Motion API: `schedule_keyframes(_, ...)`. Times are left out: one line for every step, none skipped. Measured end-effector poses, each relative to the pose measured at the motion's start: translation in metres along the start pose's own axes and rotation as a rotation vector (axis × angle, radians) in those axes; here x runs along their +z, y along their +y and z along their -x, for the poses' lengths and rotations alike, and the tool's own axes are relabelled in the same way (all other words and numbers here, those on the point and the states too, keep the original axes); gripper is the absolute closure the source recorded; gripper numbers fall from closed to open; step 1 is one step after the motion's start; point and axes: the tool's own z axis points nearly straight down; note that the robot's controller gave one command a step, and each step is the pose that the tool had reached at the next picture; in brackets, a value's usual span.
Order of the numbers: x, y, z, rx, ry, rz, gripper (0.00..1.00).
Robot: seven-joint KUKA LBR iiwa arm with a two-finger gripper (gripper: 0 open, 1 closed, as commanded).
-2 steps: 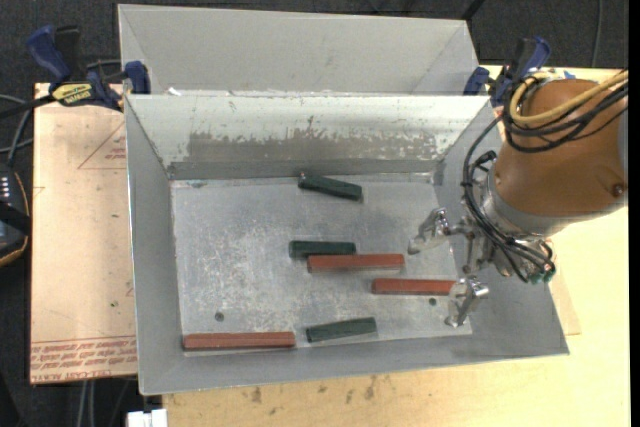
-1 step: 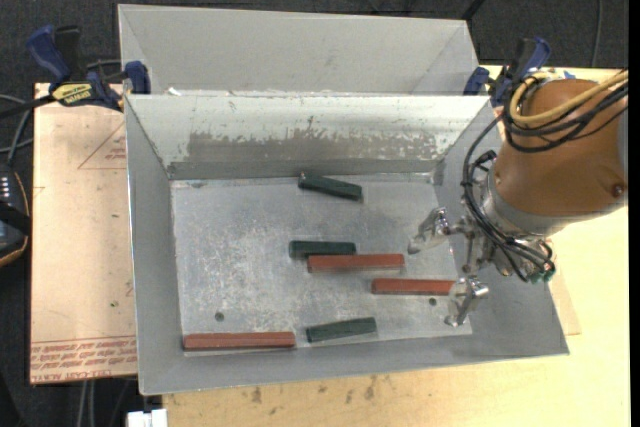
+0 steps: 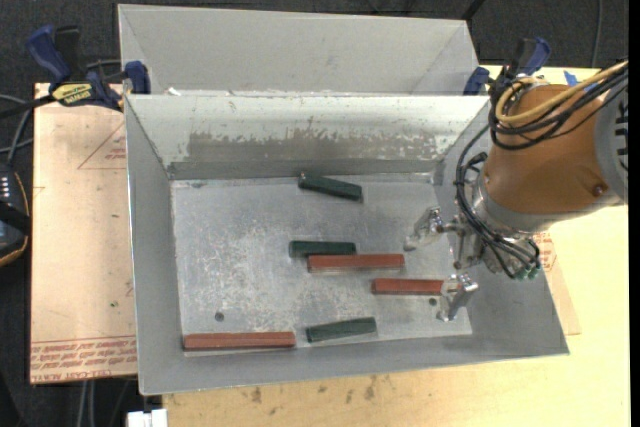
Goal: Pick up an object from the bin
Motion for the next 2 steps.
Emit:
schedule_keyframes(0.0785, -0.0196, 0.0267, 0.16, -0.016, -0.004, 1.0)
schedule_keyframes(0.0795, -0.0198, 0.0244, 0.161, -0.008, -0.003, 0.0)
